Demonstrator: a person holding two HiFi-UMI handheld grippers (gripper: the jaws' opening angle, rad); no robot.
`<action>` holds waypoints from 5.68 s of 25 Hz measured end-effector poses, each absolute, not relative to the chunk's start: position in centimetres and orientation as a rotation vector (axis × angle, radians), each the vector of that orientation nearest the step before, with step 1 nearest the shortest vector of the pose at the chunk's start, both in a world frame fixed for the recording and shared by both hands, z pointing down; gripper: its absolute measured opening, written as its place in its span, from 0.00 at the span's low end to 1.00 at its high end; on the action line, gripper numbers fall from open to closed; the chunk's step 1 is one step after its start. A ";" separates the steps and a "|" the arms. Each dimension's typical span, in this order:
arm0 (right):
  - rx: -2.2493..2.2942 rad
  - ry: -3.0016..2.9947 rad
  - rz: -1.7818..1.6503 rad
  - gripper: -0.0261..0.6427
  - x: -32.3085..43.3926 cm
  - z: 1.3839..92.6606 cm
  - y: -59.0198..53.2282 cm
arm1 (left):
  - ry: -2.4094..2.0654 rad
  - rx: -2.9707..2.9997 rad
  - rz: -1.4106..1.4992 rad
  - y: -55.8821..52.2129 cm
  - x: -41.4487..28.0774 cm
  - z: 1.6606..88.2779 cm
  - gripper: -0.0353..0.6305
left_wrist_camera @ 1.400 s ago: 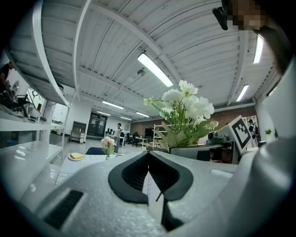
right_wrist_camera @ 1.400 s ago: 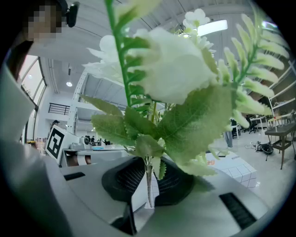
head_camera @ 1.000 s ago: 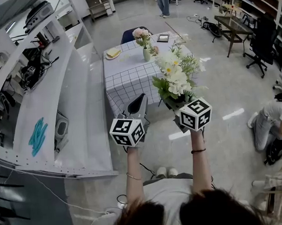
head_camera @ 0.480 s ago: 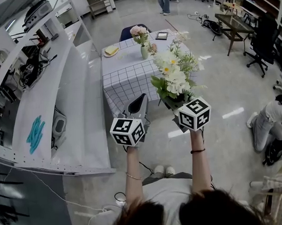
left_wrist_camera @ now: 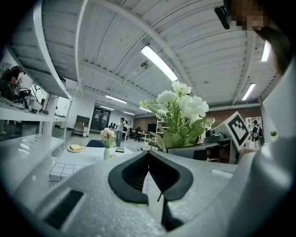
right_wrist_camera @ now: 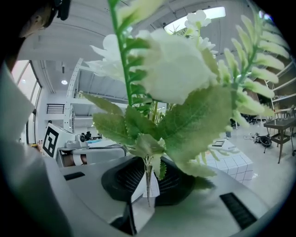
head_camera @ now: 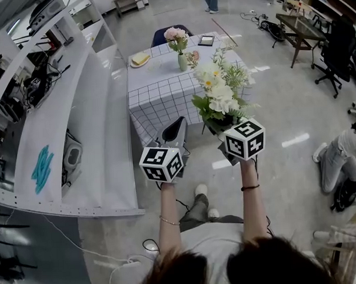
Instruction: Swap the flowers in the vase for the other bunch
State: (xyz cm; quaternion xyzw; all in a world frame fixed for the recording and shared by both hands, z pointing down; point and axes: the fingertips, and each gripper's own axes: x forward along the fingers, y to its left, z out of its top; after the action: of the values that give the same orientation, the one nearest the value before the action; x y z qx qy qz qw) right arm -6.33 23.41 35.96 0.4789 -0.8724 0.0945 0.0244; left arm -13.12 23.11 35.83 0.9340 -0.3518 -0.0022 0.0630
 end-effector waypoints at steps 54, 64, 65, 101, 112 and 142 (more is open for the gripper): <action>1.559 -2.552 0.485 0.12 -0.1 41.5 -2.3 | -0.921 2.779 0.105 -3.3 -7.3 40.6 0.07; 1.486 -2.554 0.507 0.12 3.4 42.0 -7.9 | -0.985 2.720 0.098 -8.5 -4.3 41.3 0.07; 1.480 -2.555 0.509 0.12 3.8 42.0 -8.5 | -0.991 2.713 0.096 -9.0 -4.1 41.4 0.07; 1.357 -2.584 0.574 0.12 10.0 43.2 -22.4 | -1.093 2.581 0.029 -21.9 -0.3 42.6 0.07; 1.449 -2.534 0.616 0.12 10.6 43.8 -25.1 | -1.013 2.587 0.201 -25.2 0.1 45.5 0.07; 1.460 -2.489 0.663 0.12 11.6 45.1 -30.4 | -1.030 2.452 0.277 -31.8 0.1 50.7 0.38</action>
State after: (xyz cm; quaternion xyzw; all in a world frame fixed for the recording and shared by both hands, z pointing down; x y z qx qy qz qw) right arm 11.58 -30.39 45.09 0.4910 -0.8373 0.2231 0.0901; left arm 0.14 -31.84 50.71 0.8920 -0.3747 0.1008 0.2319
